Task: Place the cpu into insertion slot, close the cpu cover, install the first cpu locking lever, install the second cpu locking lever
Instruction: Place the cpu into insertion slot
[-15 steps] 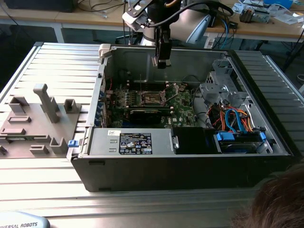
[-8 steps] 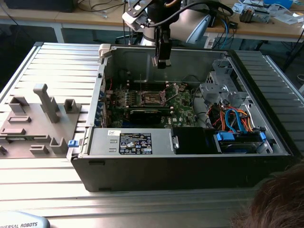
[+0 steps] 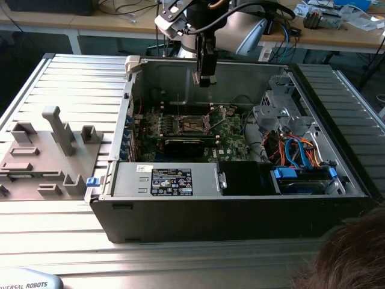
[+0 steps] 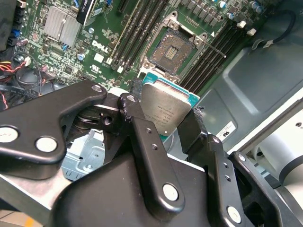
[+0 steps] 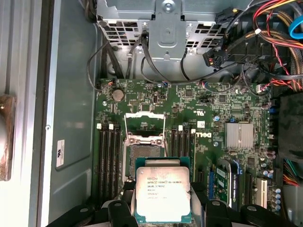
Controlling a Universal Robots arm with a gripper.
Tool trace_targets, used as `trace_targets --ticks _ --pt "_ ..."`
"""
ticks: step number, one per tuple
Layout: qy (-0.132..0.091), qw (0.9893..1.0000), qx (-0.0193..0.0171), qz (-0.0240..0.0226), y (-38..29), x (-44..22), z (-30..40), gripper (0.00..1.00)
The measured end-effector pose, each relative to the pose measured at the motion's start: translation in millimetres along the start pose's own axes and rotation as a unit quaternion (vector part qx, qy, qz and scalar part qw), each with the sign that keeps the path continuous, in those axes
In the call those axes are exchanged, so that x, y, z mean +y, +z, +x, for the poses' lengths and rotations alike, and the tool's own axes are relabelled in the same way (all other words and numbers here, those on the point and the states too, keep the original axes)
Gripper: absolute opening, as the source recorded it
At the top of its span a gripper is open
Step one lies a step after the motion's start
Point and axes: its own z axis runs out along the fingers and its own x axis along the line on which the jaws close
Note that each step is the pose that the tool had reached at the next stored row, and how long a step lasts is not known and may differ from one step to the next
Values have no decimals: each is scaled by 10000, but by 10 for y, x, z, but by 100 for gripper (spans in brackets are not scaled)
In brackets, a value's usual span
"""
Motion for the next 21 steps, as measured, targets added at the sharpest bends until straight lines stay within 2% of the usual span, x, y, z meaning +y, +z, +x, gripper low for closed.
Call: trace_targets --ticks 21 --pt "88 10000 -5 -1 0 0 0 54"
